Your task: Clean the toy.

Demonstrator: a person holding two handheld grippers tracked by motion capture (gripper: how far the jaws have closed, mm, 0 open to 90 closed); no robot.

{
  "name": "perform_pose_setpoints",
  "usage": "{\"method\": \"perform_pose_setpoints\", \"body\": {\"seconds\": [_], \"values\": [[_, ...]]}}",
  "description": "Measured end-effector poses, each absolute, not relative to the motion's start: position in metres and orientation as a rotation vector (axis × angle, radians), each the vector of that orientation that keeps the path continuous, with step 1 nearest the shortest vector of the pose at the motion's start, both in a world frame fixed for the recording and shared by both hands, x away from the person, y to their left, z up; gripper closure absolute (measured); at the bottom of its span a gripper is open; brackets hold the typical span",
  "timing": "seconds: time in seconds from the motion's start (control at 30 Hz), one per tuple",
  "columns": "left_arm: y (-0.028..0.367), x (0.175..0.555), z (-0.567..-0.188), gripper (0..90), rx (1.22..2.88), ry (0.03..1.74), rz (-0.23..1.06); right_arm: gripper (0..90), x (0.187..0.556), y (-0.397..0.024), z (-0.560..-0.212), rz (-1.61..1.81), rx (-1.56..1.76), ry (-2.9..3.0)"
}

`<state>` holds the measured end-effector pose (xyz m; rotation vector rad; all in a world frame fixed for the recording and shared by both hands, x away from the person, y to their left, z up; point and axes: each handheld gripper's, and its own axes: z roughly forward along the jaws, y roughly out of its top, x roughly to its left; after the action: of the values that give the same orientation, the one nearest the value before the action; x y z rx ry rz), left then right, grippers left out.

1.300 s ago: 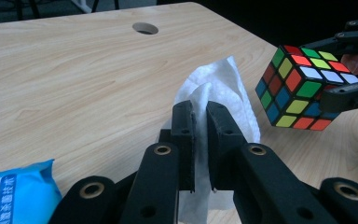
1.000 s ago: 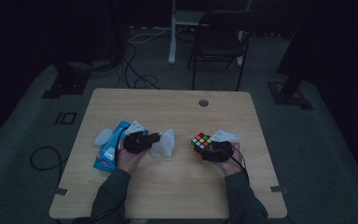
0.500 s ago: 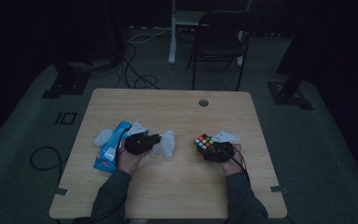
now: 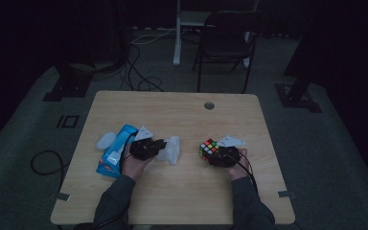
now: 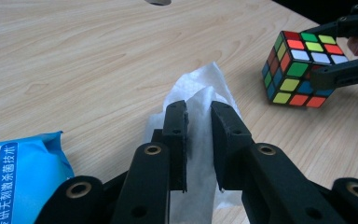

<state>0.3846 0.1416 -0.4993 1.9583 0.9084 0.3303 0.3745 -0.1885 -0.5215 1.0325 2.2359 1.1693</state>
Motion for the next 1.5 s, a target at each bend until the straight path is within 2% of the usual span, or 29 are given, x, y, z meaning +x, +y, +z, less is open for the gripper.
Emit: {"method": "perform_pose_setpoints", "body": {"seconds": [0.43, 0.67, 0.87, 1.0, 1.1, 1.5], "values": [[0.142, 0.385, -0.5, 75.8, 1.954, 0.91, 0.327, 33.9, 0.375, -0.19, -0.529, 1.154, 1.035, 2.245], [0.142, 0.385, -0.5, 70.4, 1.953, 0.914, 0.323, 33.6, 0.375, -0.192, -0.531, 1.158, 1.037, 2.25], [0.144, 0.385, -0.499, 63.1, 1.94, 0.923, 0.317, 19.5, 0.377, -0.191, -0.533, 1.151, 1.051, 2.271], [0.145, 0.385, -0.498, 59.5, 1.924, 0.929, 0.312, 13.9, 0.377, -0.191, -0.529, 1.16, 1.049, 2.251], [0.148, 0.386, -0.498, 56.7, 1.905, 0.931, 0.308, 13.6, 0.376, -0.192, -0.525, 1.183, 1.041, 2.23], [0.153, 0.386, -0.497, 55.5, 1.884, 0.943, 0.304, 13.9, 0.37, -0.197, -0.511, 1.283, 1.005, 2.164]]}}
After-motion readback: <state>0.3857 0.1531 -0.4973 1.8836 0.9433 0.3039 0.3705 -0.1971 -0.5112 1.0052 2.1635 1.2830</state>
